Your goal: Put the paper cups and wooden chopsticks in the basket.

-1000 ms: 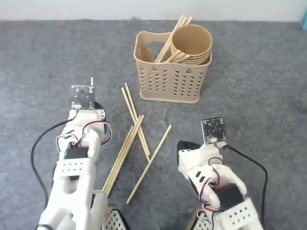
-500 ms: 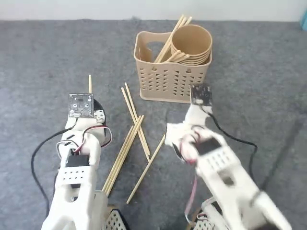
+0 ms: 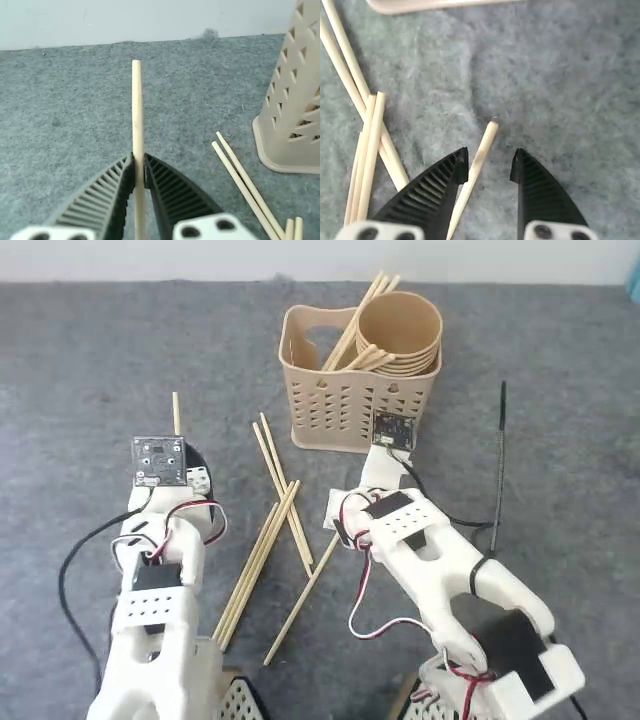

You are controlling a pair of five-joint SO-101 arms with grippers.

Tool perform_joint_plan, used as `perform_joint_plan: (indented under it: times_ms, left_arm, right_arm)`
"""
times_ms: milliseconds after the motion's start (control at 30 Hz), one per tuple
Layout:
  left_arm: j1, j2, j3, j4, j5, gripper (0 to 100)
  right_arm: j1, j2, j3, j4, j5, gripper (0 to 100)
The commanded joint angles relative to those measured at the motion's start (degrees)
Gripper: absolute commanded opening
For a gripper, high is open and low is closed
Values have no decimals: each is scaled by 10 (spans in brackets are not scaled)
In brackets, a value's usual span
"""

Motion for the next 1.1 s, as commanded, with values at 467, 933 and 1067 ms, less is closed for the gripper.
perform_joint_plan:
  times_ms: [467, 933, 1067]
  left_arm:
    - [-3, -16, 0, -18, 2, 12]
    - [-3, -16, 2, -19, 2, 12]
    - [-3, -16, 2, -19, 2, 12]
  right_arm:
    - [29, 118, -153, 127, -10, 7]
    - [31, -239, -58, 235, 71, 8]
    - [31, -430, -19, 234, 135, 8]
